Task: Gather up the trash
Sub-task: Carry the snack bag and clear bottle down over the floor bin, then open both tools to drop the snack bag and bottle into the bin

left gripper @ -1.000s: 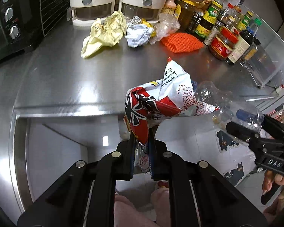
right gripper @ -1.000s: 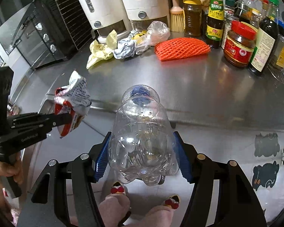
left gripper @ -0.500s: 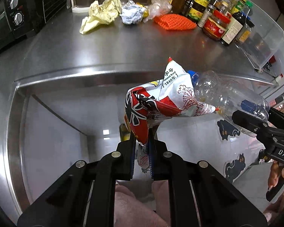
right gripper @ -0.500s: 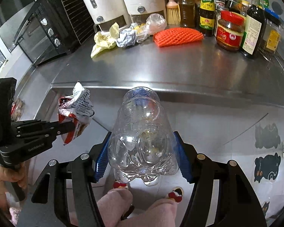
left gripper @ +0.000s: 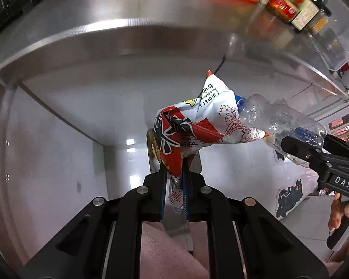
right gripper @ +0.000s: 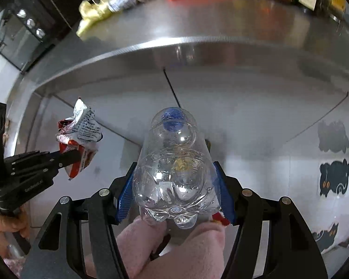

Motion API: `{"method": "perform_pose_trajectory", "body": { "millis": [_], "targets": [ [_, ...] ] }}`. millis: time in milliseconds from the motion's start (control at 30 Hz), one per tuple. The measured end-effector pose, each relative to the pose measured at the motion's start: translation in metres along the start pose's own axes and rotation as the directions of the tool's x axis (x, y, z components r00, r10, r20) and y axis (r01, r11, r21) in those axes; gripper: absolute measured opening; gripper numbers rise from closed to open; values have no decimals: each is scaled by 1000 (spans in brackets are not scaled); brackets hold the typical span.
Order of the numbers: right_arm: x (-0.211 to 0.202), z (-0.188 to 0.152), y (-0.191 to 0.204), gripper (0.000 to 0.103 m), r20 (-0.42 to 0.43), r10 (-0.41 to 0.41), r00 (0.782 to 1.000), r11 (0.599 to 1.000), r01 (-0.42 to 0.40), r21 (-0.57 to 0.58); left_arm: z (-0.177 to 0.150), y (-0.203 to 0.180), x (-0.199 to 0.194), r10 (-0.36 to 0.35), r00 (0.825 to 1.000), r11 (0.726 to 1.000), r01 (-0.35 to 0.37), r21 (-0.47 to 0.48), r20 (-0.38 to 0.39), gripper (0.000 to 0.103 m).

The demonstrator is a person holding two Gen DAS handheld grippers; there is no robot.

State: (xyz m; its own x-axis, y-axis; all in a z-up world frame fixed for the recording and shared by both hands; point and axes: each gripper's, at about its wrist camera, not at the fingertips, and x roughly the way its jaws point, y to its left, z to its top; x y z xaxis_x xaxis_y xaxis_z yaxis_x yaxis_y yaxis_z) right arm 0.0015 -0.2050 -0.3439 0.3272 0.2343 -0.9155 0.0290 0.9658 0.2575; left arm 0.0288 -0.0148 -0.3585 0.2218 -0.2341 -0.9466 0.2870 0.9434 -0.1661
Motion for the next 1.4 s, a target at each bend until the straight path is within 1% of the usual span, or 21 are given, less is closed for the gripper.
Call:
{"method": "perform_pose_trajectory", "body": {
  "millis": [100,300,433,567,767,900,1067,1333,1400],
  "targets": [
    [25,0,-3,63,-51,10,999,1000,-9,22,-2,4,27,-3,999,1000,2,-15,-41,11],
    [65,1,-3,63,-113,-7,994,999,11,30,-4,7,72,-25,993,999,21,-41,-114,11],
    [87,3,-5,63,-155,-8,988,999,15,43,-3,12,93,-33,988,998,25,-55,-148,11],
    [109,7,-5,63,-194,-1,981,998,14,66,-1,15,110,-29,982,999,20,-48,-185,11],
    [126,11,-5,63,-241,5,970,998,11,67,1,11,129,-36,972,999,26,-45,-234,11],
    [135,16,-3,63,-263,12,965,997,8,74,7,10,140,-45,966,998,34,-49,-256,11],
    [139,23,-9,63,-278,27,960,996,-2,88,13,8,150,-59,960,997,46,-54,-274,14],
    [146,29,-17,64,-290,43,956,994,-11,110,20,12,160,-61,957,998,49,-49,-284,14],
    [146,29,-18,64,-290,48,956,993,-14,119,21,13,161,-62,956,997,49,-53,-285,18]
  ]
}}
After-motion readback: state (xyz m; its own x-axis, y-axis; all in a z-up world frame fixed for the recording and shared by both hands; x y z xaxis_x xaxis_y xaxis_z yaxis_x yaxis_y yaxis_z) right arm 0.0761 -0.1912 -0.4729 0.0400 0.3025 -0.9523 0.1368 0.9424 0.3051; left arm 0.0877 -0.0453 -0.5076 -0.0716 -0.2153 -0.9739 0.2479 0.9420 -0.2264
